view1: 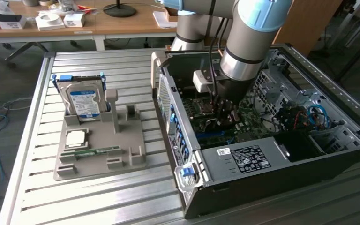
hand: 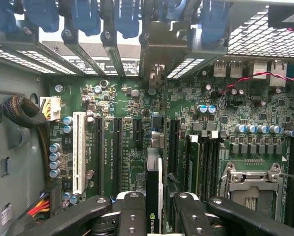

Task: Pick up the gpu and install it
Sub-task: 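Insert the gpu into the slot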

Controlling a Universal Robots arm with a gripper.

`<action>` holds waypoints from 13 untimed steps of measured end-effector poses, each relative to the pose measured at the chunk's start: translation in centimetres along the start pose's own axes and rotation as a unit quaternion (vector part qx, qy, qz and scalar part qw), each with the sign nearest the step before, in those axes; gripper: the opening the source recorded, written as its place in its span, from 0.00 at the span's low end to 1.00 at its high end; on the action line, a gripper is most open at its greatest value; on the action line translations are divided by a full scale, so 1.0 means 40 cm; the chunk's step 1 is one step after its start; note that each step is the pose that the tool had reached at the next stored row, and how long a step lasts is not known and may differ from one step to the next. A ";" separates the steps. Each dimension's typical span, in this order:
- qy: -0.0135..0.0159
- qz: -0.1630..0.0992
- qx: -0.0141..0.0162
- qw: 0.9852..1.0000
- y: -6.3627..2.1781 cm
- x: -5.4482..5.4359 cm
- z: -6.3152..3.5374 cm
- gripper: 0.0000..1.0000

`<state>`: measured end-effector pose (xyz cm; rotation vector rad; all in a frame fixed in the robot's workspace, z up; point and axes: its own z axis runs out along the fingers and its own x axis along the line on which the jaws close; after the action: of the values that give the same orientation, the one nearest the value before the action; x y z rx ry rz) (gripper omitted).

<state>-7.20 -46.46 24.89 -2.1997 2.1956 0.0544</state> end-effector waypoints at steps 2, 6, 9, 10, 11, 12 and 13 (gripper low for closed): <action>0.000 0.000 0.000 1.000 0.000 0.001 0.000 0.26; 0.000 0.001 0.000 1.000 0.000 0.002 0.000 0.26; 0.000 0.001 0.000 1.000 0.000 0.002 0.000 0.26; 0.000 0.001 0.000 1.000 0.000 0.003 0.000 0.26; 0.000 0.001 0.000 1.000 0.000 0.003 0.000 0.26; 0.000 0.001 0.000 1.000 0.000 0.003 0.000 0.26; 0.000 0.001 0.000 1.000 0.000 0.003 0.000 0.26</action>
<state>-7.21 -46.58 24.90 -2.1966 2.1988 0.0543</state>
